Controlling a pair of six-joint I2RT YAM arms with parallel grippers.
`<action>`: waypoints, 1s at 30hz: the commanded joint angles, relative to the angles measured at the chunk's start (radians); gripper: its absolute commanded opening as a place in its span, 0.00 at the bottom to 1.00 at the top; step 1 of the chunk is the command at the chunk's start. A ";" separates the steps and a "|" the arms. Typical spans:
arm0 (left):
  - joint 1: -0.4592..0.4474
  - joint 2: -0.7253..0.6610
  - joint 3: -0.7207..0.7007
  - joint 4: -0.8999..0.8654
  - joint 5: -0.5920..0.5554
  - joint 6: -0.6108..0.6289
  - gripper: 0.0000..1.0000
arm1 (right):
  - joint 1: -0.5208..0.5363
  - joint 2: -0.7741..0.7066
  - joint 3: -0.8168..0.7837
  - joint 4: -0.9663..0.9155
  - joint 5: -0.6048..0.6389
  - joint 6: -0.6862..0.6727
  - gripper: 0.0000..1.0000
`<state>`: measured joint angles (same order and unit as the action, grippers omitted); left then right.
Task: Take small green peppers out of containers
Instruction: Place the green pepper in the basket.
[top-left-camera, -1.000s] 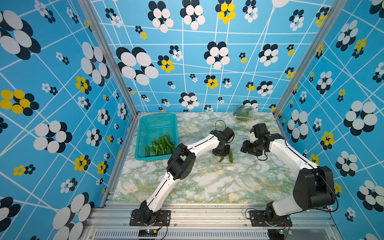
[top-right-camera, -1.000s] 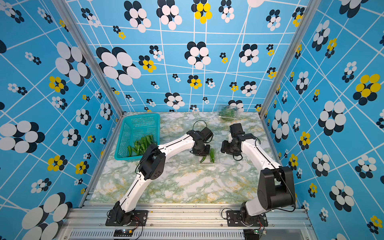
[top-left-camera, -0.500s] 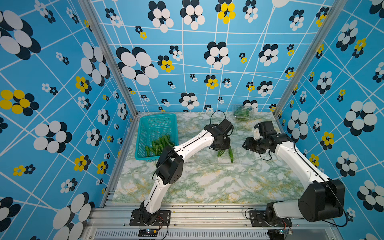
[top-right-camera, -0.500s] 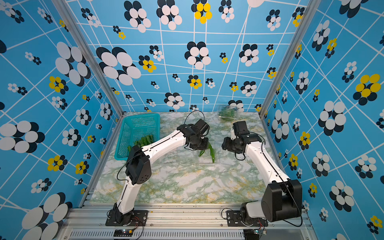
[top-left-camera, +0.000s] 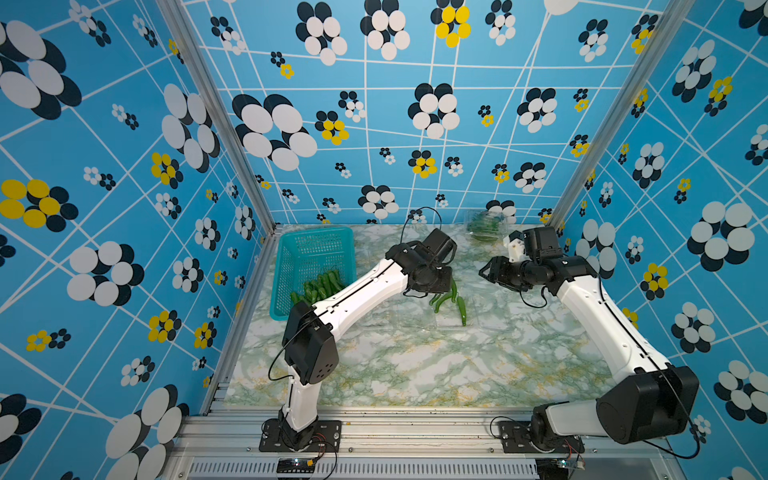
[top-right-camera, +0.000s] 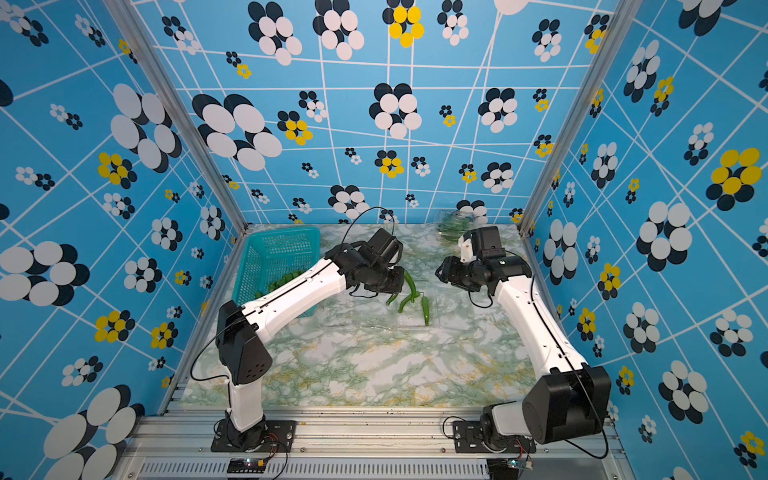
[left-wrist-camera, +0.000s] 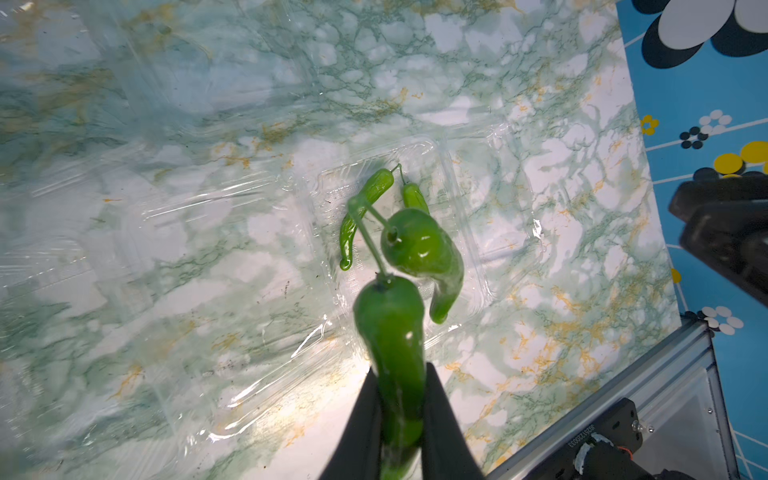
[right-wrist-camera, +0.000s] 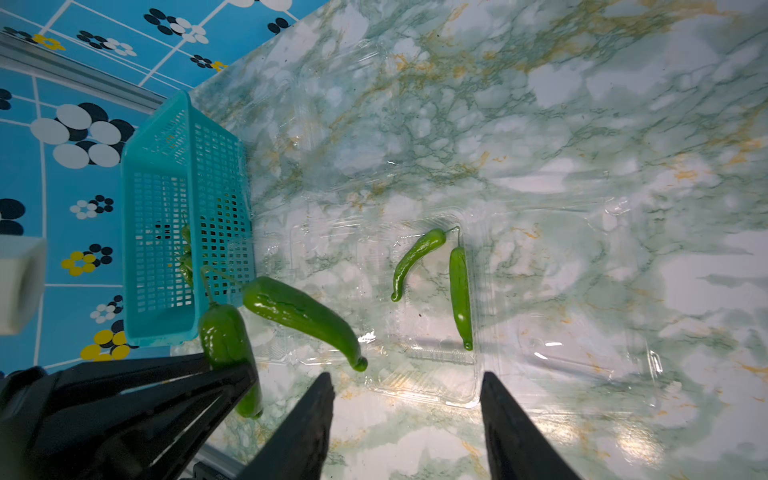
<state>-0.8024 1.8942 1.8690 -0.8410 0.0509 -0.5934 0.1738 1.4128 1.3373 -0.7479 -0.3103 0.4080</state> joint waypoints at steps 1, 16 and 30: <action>0.065 -0.123 -0.076 -0.022 -0.039 0.022 0.03 | 0.046 0.060 0.070 0.000 -0.050 0.010 0.59; 0.699 -0.502 -0.484 -0.028 0.154 0.113 0.07 | 0.252 0.389 0.312 0.058 0.085 0.117 0.57; 0.859 -0.224 -0.501 0.047 0.205 0.119 0.11 | 0.274 0.506 0.278 -0.010 0.253 0.135 0.55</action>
<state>0.0521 1.6524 1.3483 -0.8097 0.2325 -0.4961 0.4465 1.9011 1.6470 -0.7227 -0.1078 0.5201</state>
